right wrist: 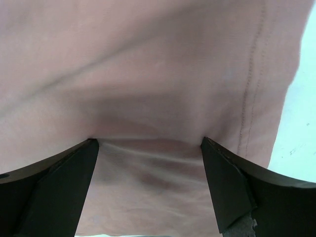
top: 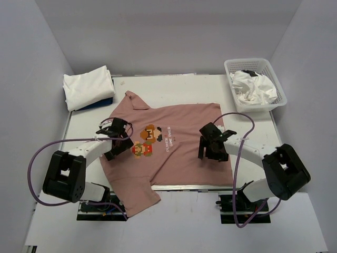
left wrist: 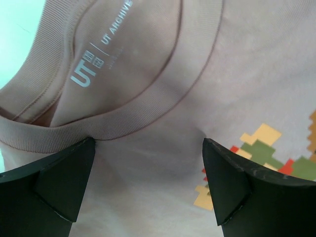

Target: Fold and stack the t-shirts

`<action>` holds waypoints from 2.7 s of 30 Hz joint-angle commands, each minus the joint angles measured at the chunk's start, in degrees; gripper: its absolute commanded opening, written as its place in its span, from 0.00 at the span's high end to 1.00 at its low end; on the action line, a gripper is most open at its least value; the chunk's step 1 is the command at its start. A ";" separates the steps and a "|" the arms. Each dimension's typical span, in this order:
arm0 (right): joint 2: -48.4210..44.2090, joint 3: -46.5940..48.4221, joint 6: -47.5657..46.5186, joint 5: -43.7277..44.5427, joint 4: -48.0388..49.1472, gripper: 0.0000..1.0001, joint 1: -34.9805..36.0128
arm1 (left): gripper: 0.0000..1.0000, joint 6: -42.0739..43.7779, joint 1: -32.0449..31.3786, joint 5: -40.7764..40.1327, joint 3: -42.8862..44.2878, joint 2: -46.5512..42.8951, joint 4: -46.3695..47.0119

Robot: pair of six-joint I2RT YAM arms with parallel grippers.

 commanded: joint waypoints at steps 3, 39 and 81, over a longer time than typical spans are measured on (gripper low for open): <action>0.43 -5.32 6.60 15.17 -9.11 0.10 -3.67 | 0.00 -2.68 1.24 -3.59 0.63 5.03 -0.14; 18.95 19.00 -12.11 -1.15 12.85 0.10 -13.96 | 0.00 18.67 1.59 3.87 36.91 31.30 5.40; -17.86 -1.02 1.42 -5.55 22.00 0.10 -19.42 | 0.00 -5.31 0.45 23.91 -4.37 -30.01 -25.53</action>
